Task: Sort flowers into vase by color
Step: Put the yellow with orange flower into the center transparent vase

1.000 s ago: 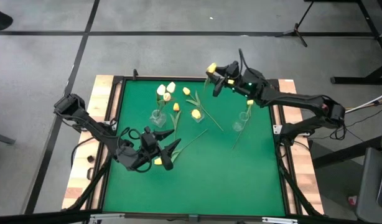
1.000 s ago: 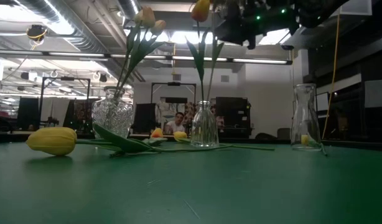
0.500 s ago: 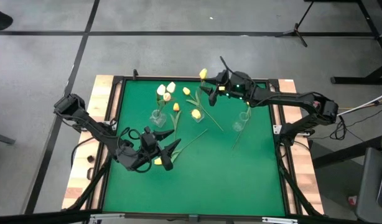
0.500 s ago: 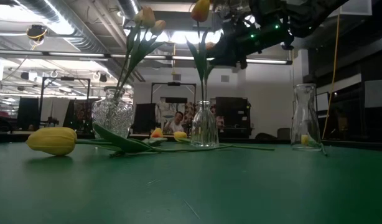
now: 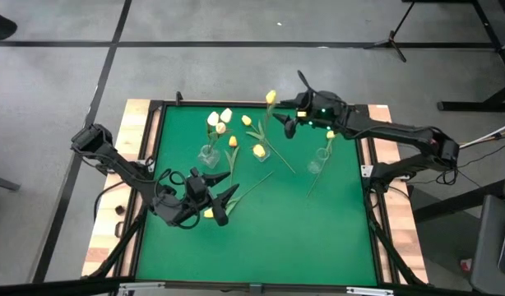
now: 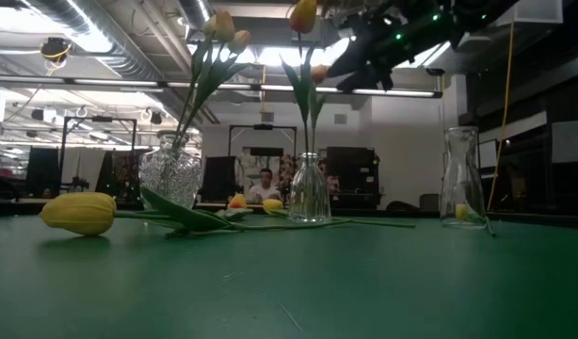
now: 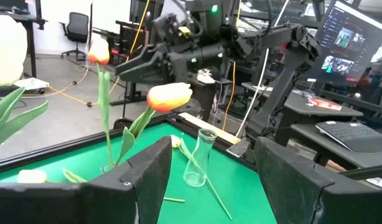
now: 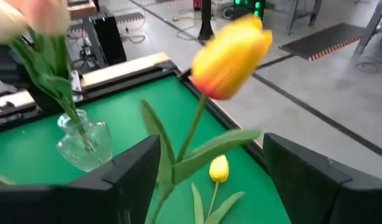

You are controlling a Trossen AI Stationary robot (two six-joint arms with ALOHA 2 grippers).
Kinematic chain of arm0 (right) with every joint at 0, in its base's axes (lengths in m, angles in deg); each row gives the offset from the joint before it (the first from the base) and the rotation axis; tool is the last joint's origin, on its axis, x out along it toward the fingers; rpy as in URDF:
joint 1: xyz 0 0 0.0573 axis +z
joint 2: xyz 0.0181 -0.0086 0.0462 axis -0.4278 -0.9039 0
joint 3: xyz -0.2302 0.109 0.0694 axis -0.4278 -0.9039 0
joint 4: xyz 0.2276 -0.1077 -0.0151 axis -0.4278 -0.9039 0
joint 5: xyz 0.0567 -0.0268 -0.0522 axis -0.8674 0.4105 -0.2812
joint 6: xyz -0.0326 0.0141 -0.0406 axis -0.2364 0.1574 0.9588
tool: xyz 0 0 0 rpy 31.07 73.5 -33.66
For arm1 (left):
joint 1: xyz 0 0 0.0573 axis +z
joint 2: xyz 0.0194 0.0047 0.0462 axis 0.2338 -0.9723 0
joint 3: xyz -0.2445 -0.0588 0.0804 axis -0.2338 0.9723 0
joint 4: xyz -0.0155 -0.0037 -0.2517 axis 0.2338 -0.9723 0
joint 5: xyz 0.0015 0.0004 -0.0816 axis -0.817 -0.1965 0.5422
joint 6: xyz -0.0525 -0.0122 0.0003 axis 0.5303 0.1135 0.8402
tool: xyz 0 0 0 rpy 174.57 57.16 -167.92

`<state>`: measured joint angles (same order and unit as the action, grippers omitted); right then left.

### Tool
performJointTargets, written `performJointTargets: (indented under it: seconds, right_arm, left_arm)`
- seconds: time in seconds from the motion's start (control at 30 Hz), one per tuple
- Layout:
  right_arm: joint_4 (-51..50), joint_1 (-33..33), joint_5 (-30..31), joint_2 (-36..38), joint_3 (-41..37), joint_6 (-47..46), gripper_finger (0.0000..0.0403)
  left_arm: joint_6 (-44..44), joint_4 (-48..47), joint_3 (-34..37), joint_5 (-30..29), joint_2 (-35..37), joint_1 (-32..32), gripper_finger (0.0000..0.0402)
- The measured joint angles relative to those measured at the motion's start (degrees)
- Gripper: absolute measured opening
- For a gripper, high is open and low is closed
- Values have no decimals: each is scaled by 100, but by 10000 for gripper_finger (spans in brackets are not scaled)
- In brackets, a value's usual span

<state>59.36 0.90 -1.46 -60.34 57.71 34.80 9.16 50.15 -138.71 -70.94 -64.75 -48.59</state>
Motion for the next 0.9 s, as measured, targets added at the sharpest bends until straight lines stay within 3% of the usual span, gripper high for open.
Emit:
performJointTargets:
  seconds: [0.33, 0.47, 0.6, 0.73, 0.9]
  right_arm:
    - [-1697, 5, -242, 763, 9, -317, 285]
    - [-2531, 209, -815, 956, 9, -939, 285]
    - [-3173, 907, -1022, 869, 7, -1371, 285]
    - [-3272, 1890, -576, 607, -2, -1673, 285]
    - [-2632, 3095, 99, 130, -2, -2116, 285]
  left_arm:
    - [-35, -2, 0, -43, 0, -27, 227]
    - [-19, -2, 0, -125, 0, -74, 227]
    - [-2, 0, 0, -128, 0, -145, 227]
    - [-6, -2, 0, -129, 0, -239, 227]
    - [-26, -4, 0, -236, 0, -429, 227]
